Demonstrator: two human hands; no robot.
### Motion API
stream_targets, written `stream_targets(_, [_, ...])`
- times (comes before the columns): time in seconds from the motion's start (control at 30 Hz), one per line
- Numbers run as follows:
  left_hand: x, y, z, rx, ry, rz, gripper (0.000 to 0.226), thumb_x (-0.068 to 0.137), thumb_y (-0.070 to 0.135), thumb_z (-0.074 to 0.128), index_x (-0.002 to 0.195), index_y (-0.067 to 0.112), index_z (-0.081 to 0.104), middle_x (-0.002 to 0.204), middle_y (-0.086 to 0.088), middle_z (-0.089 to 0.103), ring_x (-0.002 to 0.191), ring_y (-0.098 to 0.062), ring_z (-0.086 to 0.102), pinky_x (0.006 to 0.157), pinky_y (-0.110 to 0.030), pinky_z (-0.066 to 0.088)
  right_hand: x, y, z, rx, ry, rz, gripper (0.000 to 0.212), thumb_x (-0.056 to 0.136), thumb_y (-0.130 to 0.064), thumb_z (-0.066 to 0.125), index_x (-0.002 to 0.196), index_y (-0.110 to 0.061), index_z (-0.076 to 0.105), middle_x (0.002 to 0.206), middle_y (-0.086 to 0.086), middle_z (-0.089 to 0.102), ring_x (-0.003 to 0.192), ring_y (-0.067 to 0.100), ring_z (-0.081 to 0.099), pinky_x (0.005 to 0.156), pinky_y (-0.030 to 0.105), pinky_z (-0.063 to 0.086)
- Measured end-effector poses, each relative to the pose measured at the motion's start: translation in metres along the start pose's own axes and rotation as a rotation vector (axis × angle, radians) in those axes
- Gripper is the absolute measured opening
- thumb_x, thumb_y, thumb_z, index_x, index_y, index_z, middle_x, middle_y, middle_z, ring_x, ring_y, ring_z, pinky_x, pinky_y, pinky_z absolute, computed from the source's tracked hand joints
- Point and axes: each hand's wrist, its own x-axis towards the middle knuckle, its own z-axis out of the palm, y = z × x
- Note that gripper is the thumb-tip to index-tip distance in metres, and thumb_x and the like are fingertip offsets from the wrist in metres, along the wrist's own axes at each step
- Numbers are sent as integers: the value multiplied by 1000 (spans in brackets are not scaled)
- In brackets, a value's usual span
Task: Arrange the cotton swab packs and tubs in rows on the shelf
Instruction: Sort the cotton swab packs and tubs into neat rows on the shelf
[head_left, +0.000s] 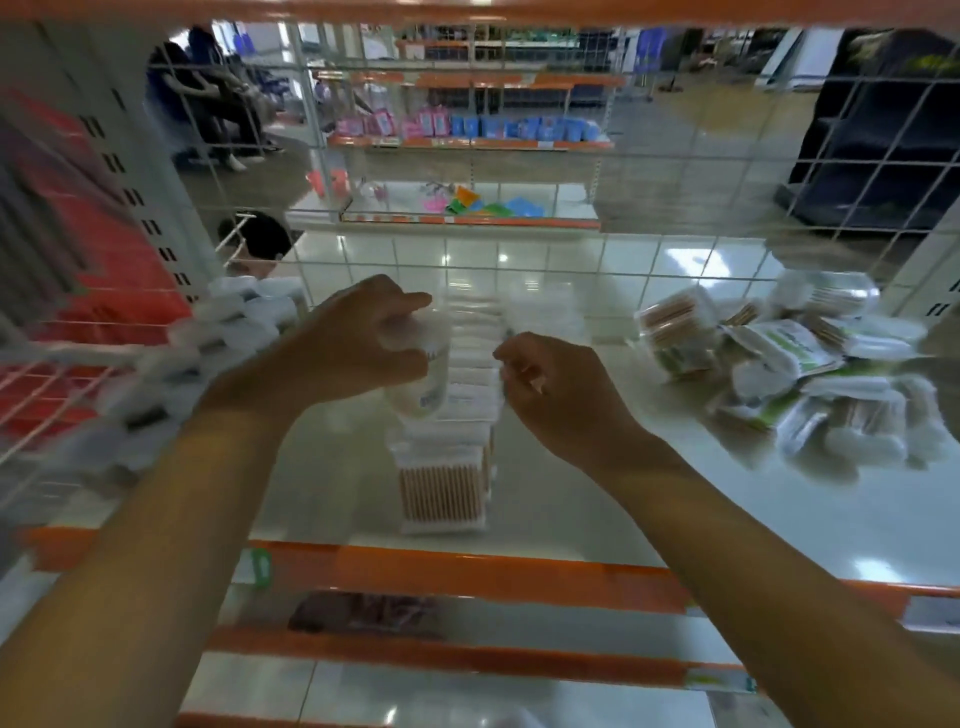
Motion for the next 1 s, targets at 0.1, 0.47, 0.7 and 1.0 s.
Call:
stream_targets(0.1, [8,-25,-16,51,-22,-42,91,50,57,52,130,14,51,113,-5,52,103,-18,50,86,-33,43,16,-19,21,-8,-6,-28,25,90,-13,51,111,-12,64,105,2,67,92,12,59,84,20,44])
stream_targets(0.47, [53,-106,-34,155,-19,-45,59,75,17,73,128,5,51,117,-15,55,100,-26,53,84,-34,44,71,-63,87,-207,-49,-89,27,88,-13,46,108,-15,64,104,4,64,95,18,57,82,27,45])
stream_targets(0.7, [78,-142,-34,221,-57,-41,58,76,21,72,127,3,51,116,-17,55,103,-32,52,81,-34,41,73,-61,99,-239,-27,-41,25,88,-12,49,108,-11,65,105,6,66,101,21,55,87,30,42])
stream_targets(1.0, [94,-170,-35,237,-100,-39,63,77,34,67,130,4,50,125,-19,55,113,-33,52,87,-33,39,71,-57,103,-283,-12,-13,25,90,-15,50,109,-10,65,109,6,65,108,21,49,93,31,34])
